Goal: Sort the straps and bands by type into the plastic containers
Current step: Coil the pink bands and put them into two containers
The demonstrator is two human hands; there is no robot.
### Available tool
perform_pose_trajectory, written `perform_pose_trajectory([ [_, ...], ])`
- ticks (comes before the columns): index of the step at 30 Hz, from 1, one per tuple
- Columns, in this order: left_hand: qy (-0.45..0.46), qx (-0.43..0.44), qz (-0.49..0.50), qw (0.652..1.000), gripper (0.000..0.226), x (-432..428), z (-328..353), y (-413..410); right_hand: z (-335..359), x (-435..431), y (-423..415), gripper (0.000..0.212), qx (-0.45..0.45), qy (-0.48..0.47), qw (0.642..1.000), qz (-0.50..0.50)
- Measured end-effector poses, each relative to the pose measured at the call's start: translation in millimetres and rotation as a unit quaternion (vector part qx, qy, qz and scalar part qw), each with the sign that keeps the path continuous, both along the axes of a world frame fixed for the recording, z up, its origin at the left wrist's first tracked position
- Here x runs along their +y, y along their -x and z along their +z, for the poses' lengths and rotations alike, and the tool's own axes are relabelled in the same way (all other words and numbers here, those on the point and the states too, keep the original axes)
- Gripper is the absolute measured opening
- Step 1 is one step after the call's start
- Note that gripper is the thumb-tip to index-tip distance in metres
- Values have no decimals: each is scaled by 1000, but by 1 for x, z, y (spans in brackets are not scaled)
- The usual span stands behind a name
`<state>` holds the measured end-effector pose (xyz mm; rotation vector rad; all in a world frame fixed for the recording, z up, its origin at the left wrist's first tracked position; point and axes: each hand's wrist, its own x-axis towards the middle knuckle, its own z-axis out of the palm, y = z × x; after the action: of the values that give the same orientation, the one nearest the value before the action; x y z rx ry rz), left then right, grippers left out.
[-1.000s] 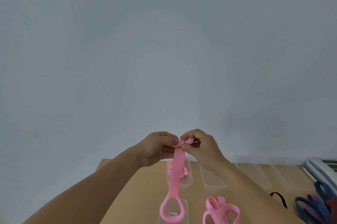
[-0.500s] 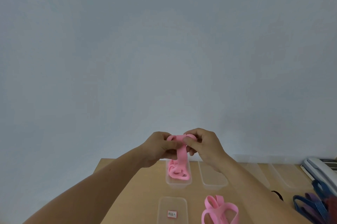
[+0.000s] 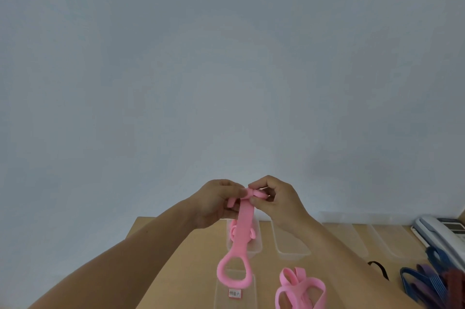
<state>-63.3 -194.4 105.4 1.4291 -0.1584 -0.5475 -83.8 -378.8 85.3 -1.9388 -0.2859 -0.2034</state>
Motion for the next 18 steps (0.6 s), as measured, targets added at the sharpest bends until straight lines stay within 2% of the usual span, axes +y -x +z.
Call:
perform_pose_trajectory([
  [5, -22, -27, 22, 999, 23, 3, -6, -6, 7, -4, 6, 22, 106, -125, 986, 36],
  [10, -28, -67, 6, 997, 34, -1, -4, -5, 9, -3, 3, 15, 157, -152, 976, 28],
  [14, -2, -32, 14, 999, 52, 1, -7, -5, 9, -5, 2, 12, 115, -113, 986, 33],
  [15, 2, -17, 10, 1000, 52, 1, -7, -5, 9, -4, 2, 13, 99, -101, 989, 29],
  [18, -19, -11, -40, 999, 34, 1, -6, -2, 7, -4, 0, 12, 68, -71, 995, 18],
])
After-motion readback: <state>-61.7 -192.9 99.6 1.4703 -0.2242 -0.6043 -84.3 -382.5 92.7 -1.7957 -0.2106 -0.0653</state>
